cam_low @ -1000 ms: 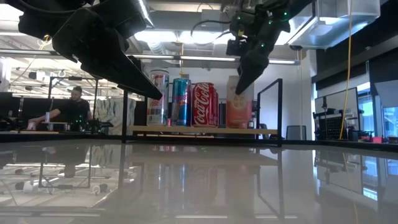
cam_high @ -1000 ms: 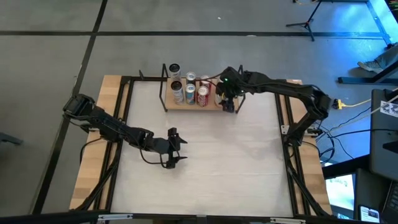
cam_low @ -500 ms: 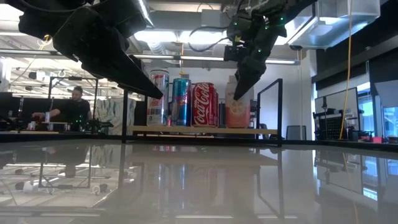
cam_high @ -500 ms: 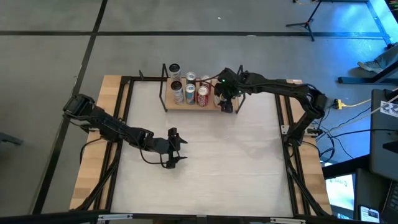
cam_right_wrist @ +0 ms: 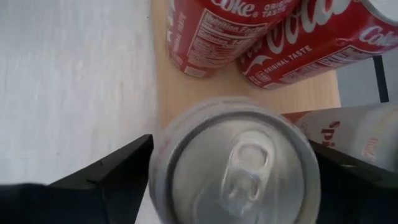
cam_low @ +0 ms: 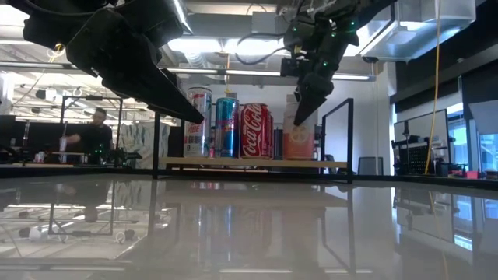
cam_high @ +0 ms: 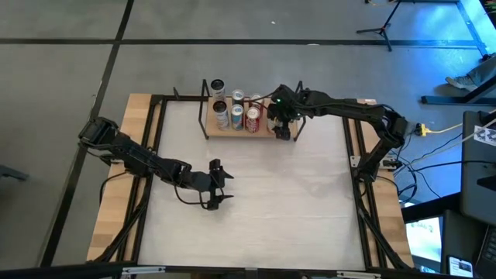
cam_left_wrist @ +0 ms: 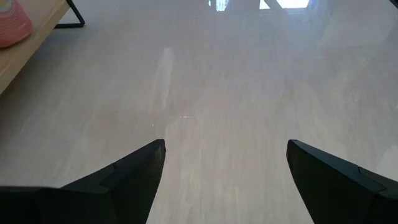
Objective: Place canned beverage on shelf
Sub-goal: Put the orange-white soda can on the shelf aligned with the other orange-white soda can, then return to Home Position
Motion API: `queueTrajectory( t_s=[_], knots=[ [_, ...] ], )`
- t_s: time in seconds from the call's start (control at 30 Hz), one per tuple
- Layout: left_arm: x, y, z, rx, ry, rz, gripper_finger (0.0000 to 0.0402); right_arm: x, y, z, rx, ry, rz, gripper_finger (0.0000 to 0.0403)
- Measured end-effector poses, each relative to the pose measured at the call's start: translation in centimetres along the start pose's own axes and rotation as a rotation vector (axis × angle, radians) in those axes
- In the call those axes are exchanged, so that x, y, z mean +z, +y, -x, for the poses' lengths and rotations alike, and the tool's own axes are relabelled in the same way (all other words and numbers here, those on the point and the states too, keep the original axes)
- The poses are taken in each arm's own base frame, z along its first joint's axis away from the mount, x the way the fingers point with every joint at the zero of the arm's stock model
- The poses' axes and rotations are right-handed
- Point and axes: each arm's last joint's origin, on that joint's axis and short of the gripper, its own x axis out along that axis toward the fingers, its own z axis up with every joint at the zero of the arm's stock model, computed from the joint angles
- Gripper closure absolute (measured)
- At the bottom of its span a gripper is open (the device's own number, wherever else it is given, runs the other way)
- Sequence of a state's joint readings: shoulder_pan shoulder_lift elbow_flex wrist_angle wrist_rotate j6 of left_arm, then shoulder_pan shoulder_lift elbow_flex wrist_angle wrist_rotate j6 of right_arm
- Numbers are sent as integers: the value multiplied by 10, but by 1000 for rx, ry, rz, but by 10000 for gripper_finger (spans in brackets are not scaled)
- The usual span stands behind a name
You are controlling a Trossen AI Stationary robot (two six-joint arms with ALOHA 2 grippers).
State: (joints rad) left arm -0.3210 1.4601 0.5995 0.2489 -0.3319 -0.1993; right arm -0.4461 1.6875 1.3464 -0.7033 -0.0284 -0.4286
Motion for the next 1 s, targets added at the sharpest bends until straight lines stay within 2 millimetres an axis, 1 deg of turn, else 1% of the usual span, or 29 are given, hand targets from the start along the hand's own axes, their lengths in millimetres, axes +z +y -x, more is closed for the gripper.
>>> queueTrajectory(
  t_s=[0.13,0.27,0.37,0.5,0.63,0.8,0.9,1.0],
  knots=[
    [0,0,0,0,0,0,75,-1,-1,0,-37,18,4,39],
    [0,0,0,0,0,0,75,-1,-1,1,-62,33,17,37],
    [0,0,0,0,0,0,75,2,-3,6,-61,40,20,38],
    [0,0,0,0,0,0,75,9,-5,18,-58,39,19,38],
    [0,0,0,0,0,0,75,19,-9,36,-56,28,8,38],
    [0,0,0,0,0,0,75,36,-10,71,-55,13,-34,38],
    [1,0,0,-3,-11,4,75,45,-9,93,-38,-25,-148,38],
    [6,0,0,-7,-53,21,75,49,-9,106,-21,-41,-261,38]
  ],
)
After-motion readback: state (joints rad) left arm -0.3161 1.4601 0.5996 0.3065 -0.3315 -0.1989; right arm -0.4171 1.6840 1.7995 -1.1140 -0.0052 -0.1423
